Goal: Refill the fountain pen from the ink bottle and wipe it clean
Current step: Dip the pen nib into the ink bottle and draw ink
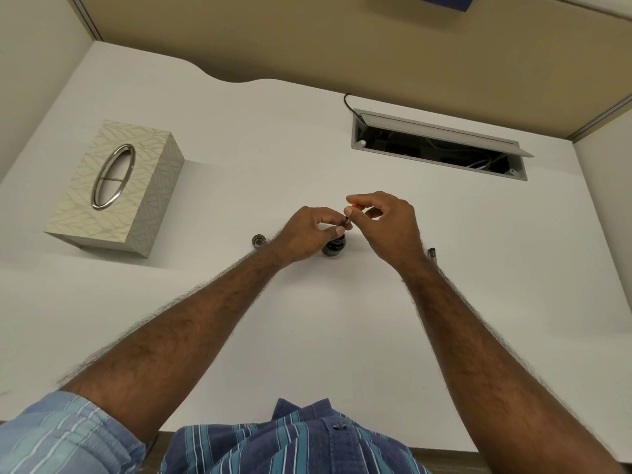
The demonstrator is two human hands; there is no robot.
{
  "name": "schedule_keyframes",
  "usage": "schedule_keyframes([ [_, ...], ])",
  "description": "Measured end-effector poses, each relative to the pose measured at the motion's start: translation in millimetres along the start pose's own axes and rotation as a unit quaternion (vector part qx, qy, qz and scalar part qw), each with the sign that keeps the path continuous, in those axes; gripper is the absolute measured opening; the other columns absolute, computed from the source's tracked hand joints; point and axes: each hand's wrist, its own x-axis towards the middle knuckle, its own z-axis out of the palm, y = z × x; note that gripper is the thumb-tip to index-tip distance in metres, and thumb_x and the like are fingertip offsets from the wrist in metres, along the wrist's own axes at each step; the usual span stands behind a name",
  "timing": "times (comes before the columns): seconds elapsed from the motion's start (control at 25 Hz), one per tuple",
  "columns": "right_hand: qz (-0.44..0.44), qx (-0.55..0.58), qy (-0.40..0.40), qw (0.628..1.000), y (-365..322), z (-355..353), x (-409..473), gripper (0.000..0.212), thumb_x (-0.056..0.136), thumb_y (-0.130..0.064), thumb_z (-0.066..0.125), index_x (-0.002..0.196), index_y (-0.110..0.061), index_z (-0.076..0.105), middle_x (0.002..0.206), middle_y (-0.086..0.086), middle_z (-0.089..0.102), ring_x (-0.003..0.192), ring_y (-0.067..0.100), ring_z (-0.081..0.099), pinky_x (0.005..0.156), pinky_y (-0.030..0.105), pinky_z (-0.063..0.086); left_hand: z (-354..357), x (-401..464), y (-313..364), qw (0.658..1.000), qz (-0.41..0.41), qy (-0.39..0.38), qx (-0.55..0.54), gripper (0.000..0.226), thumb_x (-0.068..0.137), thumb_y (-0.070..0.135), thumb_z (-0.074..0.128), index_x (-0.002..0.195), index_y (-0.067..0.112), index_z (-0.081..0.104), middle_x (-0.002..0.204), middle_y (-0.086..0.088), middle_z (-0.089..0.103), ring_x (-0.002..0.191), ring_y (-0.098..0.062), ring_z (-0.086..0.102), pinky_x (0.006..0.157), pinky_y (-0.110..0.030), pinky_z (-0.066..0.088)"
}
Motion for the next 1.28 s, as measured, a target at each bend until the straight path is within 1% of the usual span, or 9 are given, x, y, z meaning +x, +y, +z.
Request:
schedule_keyframes([
  [0.12, 0.012, -0.007, 0.006, 1.0, -2.1, -0.1, 1.9, 0.011, 0.092, -0.025, 0.083, 0.101, -0.019, 0.086, 0.094, -0.011, 0.08, 0.075, -0.01, 0.066, 0.07, 0.004, 0.047, 0.5, -0.8, 0.6, 1.0, -0.001, 0.004, 0.0, 0.018, 0.098, 0.011, 0.073, 0.112, 0.015, 0.084, 0.116, 0.004, 0.08, 0.115, -0.01, 0.072, 0.103, -0.018, 0.048],
  [0.28, 0.048, 0.009, 0.03, 0.998, -2.5, 1.3, 2.9, 0.018, 0.083, -0.035, 0.09, 0.086, -0.019, 0.083, 0.08, -0.01, 0.079, 0.069, -0.001, 0.068, 0.065, 0.008, 0.049, 0.1, -1.1, 1.2, 1.0, -0.009, -0.002, -0.007, 0.017, 0.098, 0.011, 0.073, 0.11, 0.016, 0.084, 0.118, 0.004, 0.081, 0.117, -0.008, 0.071, 0.102, -0.015, 0.047],
  [0.36, 0.053, 0.015, 0.033, 0.998, -2.3, 0.2, 2.5, 0.019, 0.083, -0.037, 0.091, 0.089, -0.02, 0.084, 0.082, -0.01, 0.079, 0.07, 0.003, 0.067, 0.065, 0.009, 0.049, -0.3, -0.7, 2.3, 1.0, -0.01, -0.003, -0.002, 0.017, 0.098, 0.012, 0.074, 0.111, 0.017, 0.084, 0.118, 0.004, 0.081, 0.117, -0.008, 0.071, 0.101, -0.013, 0.047],
  [0.48, 0.039, 0.027, 0.015, 0.999, -2.4, -2.2, 0.4, 0.02, 0.089, -0.03, 0.086, 0.105, -0.02, 0.085, 0.094, -0.008, 0.08, 0.074, 0.002, 0.066, 0.069, 0.007, 0.05, -1.2, 0.5, 1.6, 1.0, -0.006, 0.0, -0.001, 0.017, 0.097, 0.014, 0.074, 0.111, 0.017, 0.084, 0.12, 0.002, 0.08, 0.118, -0.012, 0.072, 0.106, -0.023, 0.049],
  [0.56, 0.024, 0.019, 0.011, 0.999, -1.9, -2.2, -0.8, 0.015, 0.091, -0.026, 0.084, 0.104, -0.02, 0.085, 0.096, -0.009, 0.081, 0.076, -0.003, 0.067, 0.071, 0.006, 0.049, -1.1, -0.2, 1.0, 1.0, -0.005, 0.0, -0.001, 0.017, 0.098, 0.013, 0.073, 0.111, 0.017, 0.084, 0.12, 0.001, 0.08, 0.116, -0.013, 0.072, 0.106, -0.026, 0.05],
  [0.76, 0.051, 0.026, 0.016, 0.998, -2.7, 0.3, 1.1, 0.008, 0.087, -0.031, 0.088, 0.09, -0.026, 0.083, 0.087, -0.013, 0.08, 0.081, 0.003, 0.073, 0.073, 0.01, 0.056, -1.2, -1.9, 1.6, 1.0, -0.011, 0.0, 0.001, 0.017, 0.098, 0.012, 0.073, 0.11, 0.017, 0.084, 0.119, 0.003, 0.081, 0.116, -0.009, 0.072, 0.101, -0.017, 0.049],
  [0.96, 0.05, 0.031, 0.016, 0.998, -1.6, 1.1, 1.1, 0.013, 0.09, -0.031, 0.085, 0.098, -0.021, 0.085, 0.093, -0.011, 0.08, 0.074, 0.0, 0.066, 0.069, 0.008, 0.05, -2.5, -1.5, 4.9, 1.0, -0.006, 0.003, 0.006, 0.017, 0.097, 0.011, 0.073, 0.11, 0.016, 0.084, 0.116, 0.004, 0.08, 0.109, -0.003, 0.071, 0.095, -0.007, 0.047],
  [1.12, 0.048, 0.031, 0.007, 0.998, -3.5, 1.0, -0.3, 0.009, 0.093, -0.026, 0.082, 0.096, -0.019, 0.085, 0.093, -0.012, 0.08, 0.072, -0.005, 0.065, 0.068, 0.006, 0.049, -1.8, -2.0, 5.5, 1.0, -0.004, 0.005, 0.005, 0.017, 0.097, 0.011, 0.073, 0.111, 0.014, 0.083, 0.117, 0.002, 0.08, 0.109, -0.004, 0.071, 0.095, -0.006, 0.046],
  [1.28, 0.058, 0.045, 0.008, 0.997, -5.7, -2.8, -2.6, 0.009, 0.093, -0.026, 0.081, 0.095, -0.019, 0.086, 0.092, -0.013, 0.082, 0.074, 0.001, 0.067, 0.067, 0.007, 0.05, -4.4, -3.5, 7.7, 1.0, -0.008, -0.009, -0.012, 0.021, 0.099, 0.014, 0.072, 0.118, 0.013, 0.082, 0.122, 0.003, 0.08, 0.117, -0.005, 0.071, 0.095, -0.005, 0.046],
])
